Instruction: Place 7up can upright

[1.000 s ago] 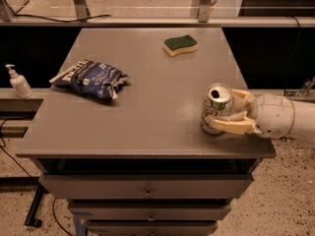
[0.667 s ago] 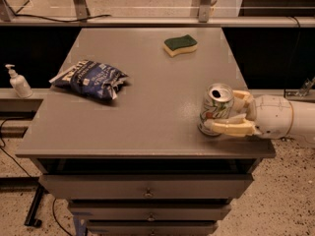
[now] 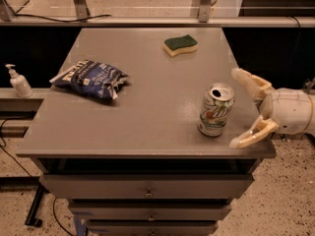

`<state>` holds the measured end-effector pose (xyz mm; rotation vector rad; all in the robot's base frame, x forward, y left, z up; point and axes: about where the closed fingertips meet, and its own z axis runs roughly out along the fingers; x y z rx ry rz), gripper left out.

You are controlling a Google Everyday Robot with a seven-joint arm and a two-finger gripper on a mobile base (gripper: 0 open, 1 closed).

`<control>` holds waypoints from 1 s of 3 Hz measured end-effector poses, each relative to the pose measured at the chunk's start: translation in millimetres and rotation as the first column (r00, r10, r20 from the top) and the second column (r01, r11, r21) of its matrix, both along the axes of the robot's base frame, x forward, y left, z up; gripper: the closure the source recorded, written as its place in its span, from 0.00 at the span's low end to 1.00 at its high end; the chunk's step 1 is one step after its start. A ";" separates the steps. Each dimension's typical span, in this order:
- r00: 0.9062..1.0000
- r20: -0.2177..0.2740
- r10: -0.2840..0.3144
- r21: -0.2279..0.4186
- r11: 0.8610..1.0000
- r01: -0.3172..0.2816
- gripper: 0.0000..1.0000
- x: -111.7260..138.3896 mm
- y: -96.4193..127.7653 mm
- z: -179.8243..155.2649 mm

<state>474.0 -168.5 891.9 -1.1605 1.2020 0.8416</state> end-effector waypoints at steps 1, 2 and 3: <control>0.997 0.023 -0.078 -0.017 0.997 0.079 0.00 -7.6 -45.3 19.0; 0.980 0.047 -0.193 -0.001 0.981 0.193 0.00 -23.0 -94.5 40.1; 0.979 0.049 -0.200 -0.001 0.980 0.201 0.00 -25.0 -98.0 40.6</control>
Offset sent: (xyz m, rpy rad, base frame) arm -0.0465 -0.1670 0.0636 0.0128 -0.0736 -0.3591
